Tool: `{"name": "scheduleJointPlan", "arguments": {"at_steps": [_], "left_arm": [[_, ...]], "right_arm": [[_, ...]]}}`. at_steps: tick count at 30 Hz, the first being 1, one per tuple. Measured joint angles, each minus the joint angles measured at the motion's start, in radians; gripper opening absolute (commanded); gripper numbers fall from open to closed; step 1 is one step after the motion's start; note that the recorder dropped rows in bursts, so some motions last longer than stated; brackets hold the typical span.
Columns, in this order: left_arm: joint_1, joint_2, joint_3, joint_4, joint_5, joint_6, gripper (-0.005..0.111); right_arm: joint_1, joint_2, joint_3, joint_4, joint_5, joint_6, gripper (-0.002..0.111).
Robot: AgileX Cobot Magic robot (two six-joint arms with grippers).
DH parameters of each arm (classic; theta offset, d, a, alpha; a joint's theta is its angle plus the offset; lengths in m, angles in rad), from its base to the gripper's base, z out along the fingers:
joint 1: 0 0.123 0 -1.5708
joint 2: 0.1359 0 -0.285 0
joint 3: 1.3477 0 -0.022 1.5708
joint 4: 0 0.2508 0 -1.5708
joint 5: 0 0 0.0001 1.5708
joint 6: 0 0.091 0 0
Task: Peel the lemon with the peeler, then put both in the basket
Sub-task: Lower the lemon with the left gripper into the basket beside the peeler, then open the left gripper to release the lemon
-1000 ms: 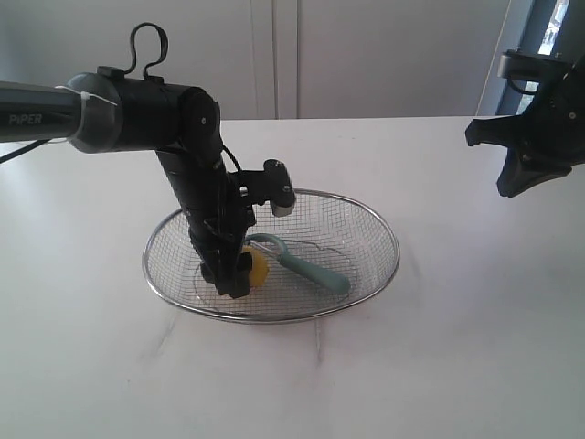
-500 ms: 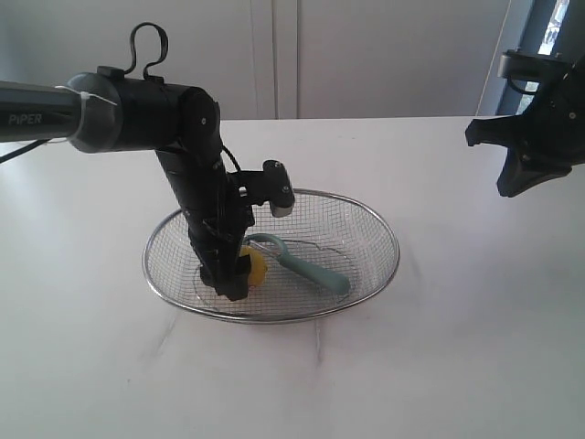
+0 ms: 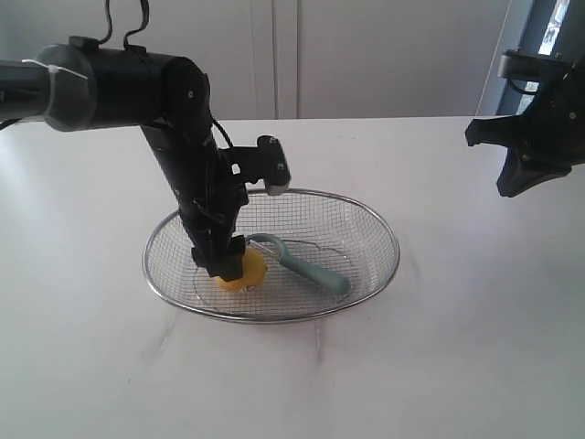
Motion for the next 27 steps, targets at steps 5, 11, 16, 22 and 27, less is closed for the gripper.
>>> {"name": "scheduleJointPlan", "arguments": {"at_steps": [5, 11, 16, 22, 27], "left_arm": [[0.0, -0.033, 0.0, 0.006, 0.011, -0.051, 0.062], [0.0, -0.047, 0.0, 0.012, 0.021, -0.118, 0.033], [0.0, -0.056, 0.0, 0.016, 0.022, -0.125, 0.006], [0.0, -0.077, 0.0, 0.016, 0.022, -0.141, 0.0], [0.0, -0.092, 0.0, 0.022, 0.024, -0.198, 0.0]], "right_arm": [[0.0, 0.0, 0.0, 0.0, 0.0, 0.0, 0.0], [0.0, 0.0, 0.0, 0.0, 0.0, 0.0, 0.0], [0.0, 0.0, 0.0, 0.0, 0.0, 0.0, 0.0], [0.0, 0.0, 0.0, 0.0, 0.0, 0.0, 0.0], [0.0, 0.0, 0.0, 0.0, 0.0, 0.0, 0.0]]}}
